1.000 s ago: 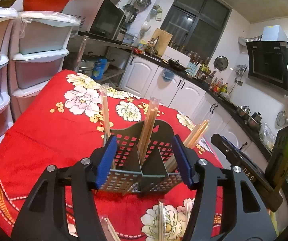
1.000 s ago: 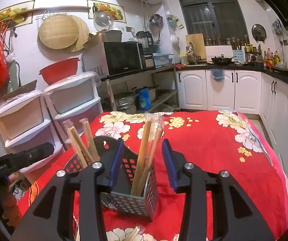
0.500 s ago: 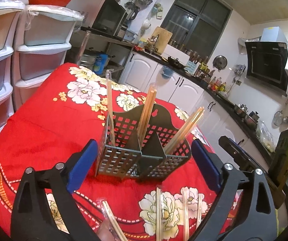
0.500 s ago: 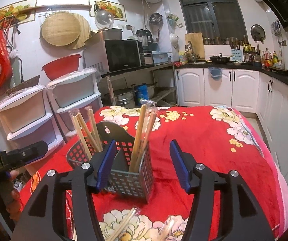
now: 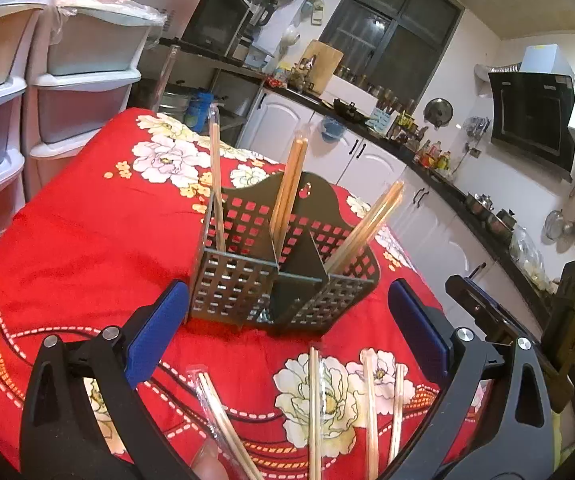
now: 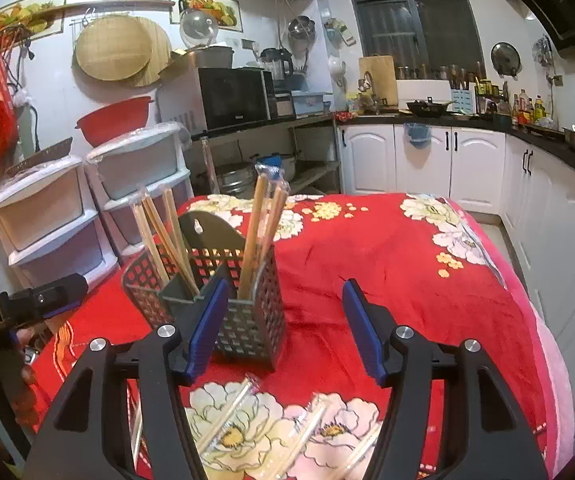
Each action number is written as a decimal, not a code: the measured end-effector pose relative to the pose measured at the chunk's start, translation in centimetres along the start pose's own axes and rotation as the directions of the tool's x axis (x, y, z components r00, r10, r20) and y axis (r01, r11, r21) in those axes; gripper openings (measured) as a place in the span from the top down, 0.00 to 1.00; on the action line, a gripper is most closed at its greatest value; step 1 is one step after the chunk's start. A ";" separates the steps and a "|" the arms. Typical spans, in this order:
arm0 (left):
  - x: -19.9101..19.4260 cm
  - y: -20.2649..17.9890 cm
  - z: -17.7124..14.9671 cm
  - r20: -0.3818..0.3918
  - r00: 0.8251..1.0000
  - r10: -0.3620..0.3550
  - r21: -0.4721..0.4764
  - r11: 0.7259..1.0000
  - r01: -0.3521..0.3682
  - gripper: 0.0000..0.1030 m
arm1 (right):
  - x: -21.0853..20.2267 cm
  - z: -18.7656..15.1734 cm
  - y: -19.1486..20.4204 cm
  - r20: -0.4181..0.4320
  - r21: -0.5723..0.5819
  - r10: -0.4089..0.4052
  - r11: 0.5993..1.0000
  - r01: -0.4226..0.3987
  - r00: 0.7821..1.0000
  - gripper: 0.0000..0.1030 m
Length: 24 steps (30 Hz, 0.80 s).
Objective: Organize utensils
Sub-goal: 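Lower both tools to the chopstick bundles and close each on chopsticks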
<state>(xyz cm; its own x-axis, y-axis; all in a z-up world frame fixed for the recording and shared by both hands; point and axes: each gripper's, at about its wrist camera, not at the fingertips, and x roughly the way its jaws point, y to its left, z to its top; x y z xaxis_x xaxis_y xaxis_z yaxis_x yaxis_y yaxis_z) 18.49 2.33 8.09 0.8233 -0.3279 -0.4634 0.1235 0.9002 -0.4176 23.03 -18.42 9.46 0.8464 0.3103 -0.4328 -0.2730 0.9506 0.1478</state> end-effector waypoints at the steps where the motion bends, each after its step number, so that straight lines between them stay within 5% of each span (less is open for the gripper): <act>1: 0.1 0.0 -0.2 -0.006 1.000 0.002 -0.001 1.000 -0.002 0.11 | 0.0 -0.2 0.0 -0.004 0.000 -0.003 1.000 0.003 1.000 0.44; 24: 1.4 1.3 -4.1 -0.112 0.992 0.063 0.004 0.998 -0.063 0.11 | 1.6 -5.2 -0.5 -0.146 -0.004 -0.006 1.000 0.005 0.989 0.44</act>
<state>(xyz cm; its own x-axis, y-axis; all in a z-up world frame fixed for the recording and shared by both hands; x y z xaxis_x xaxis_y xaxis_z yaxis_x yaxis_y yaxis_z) 17.50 1.90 3.72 0.7623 -0.3001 -0.5735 0.0735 0.9204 -0.3840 22.17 -18.39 4.04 0.7721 0.3022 -0.5590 -0.2704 0.9523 0.1414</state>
